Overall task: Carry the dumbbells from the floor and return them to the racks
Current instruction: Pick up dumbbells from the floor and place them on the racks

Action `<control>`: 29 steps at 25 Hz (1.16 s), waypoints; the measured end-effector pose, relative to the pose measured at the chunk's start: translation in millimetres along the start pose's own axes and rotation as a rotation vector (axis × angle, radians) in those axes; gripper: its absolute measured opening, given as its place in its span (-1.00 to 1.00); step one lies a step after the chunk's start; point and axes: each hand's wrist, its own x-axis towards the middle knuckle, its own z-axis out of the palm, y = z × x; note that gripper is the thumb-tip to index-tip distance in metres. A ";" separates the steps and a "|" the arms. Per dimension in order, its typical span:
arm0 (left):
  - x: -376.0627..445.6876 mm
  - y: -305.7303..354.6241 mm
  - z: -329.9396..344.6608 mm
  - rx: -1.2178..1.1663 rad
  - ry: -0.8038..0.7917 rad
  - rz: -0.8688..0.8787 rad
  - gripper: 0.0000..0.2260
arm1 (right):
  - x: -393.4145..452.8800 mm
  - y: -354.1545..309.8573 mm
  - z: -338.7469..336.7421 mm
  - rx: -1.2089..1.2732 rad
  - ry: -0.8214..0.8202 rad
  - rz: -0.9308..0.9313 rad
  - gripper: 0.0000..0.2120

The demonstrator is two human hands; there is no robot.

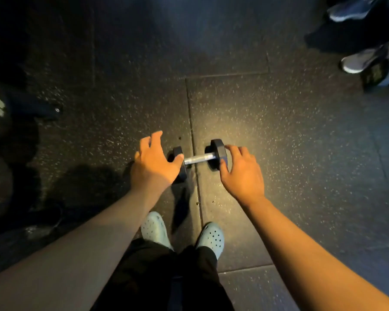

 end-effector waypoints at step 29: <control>158.8 -61.6 156.1 -0.081 0.038 -0.203 -0.37 | 129.7 36.1 152.8 0.186 -0.008 0.264 -0.45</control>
